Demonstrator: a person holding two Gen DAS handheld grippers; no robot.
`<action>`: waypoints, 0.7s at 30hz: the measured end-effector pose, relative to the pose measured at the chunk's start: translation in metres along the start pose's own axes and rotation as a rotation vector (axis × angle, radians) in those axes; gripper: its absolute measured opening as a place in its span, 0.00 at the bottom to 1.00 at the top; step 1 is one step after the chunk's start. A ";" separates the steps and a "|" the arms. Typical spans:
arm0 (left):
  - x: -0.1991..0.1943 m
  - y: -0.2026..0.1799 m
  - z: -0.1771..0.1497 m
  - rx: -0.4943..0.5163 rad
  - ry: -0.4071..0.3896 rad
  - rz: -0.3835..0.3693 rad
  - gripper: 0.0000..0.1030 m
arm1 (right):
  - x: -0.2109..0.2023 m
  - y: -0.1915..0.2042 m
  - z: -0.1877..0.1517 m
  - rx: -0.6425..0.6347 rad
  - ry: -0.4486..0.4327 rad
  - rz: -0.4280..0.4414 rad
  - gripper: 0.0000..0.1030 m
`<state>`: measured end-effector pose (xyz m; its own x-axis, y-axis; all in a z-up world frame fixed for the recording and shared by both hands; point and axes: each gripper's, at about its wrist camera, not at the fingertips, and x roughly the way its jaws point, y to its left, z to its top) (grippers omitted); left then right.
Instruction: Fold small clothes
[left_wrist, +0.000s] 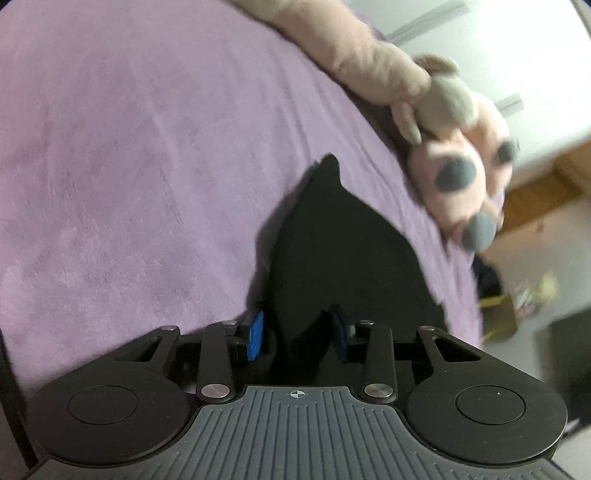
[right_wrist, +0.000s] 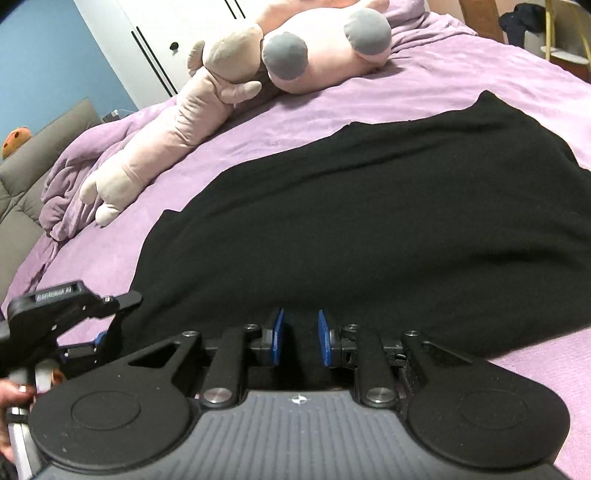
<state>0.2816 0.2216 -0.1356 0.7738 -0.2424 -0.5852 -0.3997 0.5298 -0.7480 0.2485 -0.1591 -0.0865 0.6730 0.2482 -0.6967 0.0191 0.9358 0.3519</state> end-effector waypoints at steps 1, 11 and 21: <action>0.002 0.001 0.003 -0.024 0.011 -0.008 0.39 | -0.001 0.000 0.000 -0.001 -0.003 0.000 0.20; 0.008 -0.003 0.005 0.028 0.033 0.006 0.33 | 0.001 0.003 -0.006 -0.035 -0.011 -0.010 0.19; 0.000 -0.009 0.016 -0.028 0.051 -0.013 0.10 | -0.033 -0.039 0.002 0.102 -0.080 -0.022 0.19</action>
<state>0.2931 0.2292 -0.1239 0.7534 -0.2908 -0.5897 -0.4034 0.5038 -0.7638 0.2276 -0.2044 -0.0761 0.7284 0.2032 -0.6543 0.1069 0.9096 0.4014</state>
